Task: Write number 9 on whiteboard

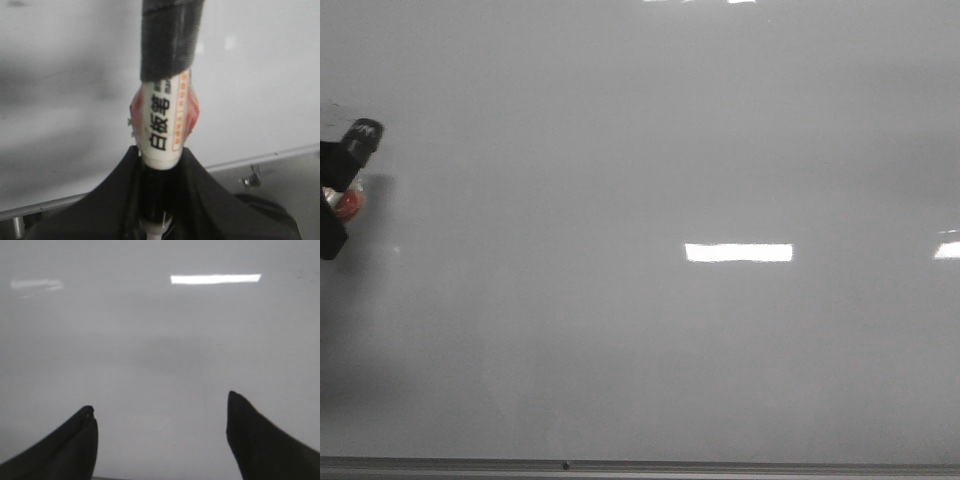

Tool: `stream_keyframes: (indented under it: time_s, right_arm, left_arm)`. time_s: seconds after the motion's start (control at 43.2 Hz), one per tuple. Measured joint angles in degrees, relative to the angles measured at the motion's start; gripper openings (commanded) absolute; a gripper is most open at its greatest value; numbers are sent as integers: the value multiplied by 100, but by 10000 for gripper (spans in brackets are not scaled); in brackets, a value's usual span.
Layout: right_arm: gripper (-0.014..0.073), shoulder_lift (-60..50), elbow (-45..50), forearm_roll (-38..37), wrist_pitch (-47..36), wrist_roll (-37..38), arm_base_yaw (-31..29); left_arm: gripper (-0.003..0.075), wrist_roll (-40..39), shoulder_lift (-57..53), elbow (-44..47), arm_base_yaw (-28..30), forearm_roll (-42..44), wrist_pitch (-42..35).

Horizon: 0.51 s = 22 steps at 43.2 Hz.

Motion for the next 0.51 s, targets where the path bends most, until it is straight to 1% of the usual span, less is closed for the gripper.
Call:
stream_keyframes:
  time_s: [0.046, 0.162, 0.347, 0.44, 0.51]
  right_arm:
    - [560, 235, -172, 135, 190, -229, 108]
    - [560, 917, -619, 705, 686, -984, 493]
    - [560, 2094, -1501, 1947, 1751, -2430, 1180]
    - [560, 2637, -1811, 2649, 2244, -3091, 1431]
    - [560, 2978, -2002, 3137, 2556, -3597, 1600]
  left_arm:
    - [8, 274, -53, -169, -135, -110, 434]
    - [8, 1363, -153, -648, -480, -704, 1461]
    - [8, 3681, -165, -1092, -939, -2116, 3175]
    - [8, 4540, -165, -1188, -1055, -2627, 3773]
    - [8, 4830, -188, -1243, -1110, -2847, 3935]
